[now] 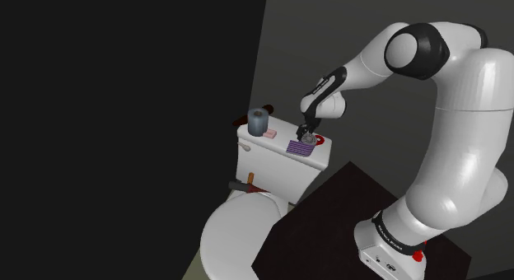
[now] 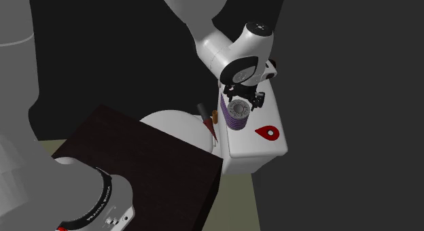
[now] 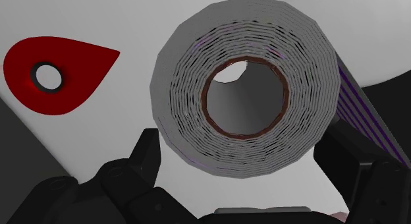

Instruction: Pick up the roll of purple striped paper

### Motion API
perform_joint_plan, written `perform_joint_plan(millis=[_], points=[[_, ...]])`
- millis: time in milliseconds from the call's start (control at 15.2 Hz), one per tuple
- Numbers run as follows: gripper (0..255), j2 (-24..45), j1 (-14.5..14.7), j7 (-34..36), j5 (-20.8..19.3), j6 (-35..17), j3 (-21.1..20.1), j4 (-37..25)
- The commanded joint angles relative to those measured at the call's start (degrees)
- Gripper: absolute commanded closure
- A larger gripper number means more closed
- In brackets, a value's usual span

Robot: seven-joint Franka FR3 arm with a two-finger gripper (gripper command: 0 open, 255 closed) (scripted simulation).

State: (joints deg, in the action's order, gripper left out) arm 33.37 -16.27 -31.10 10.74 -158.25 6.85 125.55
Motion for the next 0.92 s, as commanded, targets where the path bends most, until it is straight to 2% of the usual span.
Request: perform_joint_plan(millis=[0, 594, 858], points=[[255, 0.3, -0.1, -0.1, 0.1, -0.2, -0.1, -0.1], [255, 0.3, 0.0, 0.0, 0.1, -0.2, -0.1, -0.1], [255, -2.8, 0.6, 0.5, -0.6, 1.9, 0.7, 0.9]])
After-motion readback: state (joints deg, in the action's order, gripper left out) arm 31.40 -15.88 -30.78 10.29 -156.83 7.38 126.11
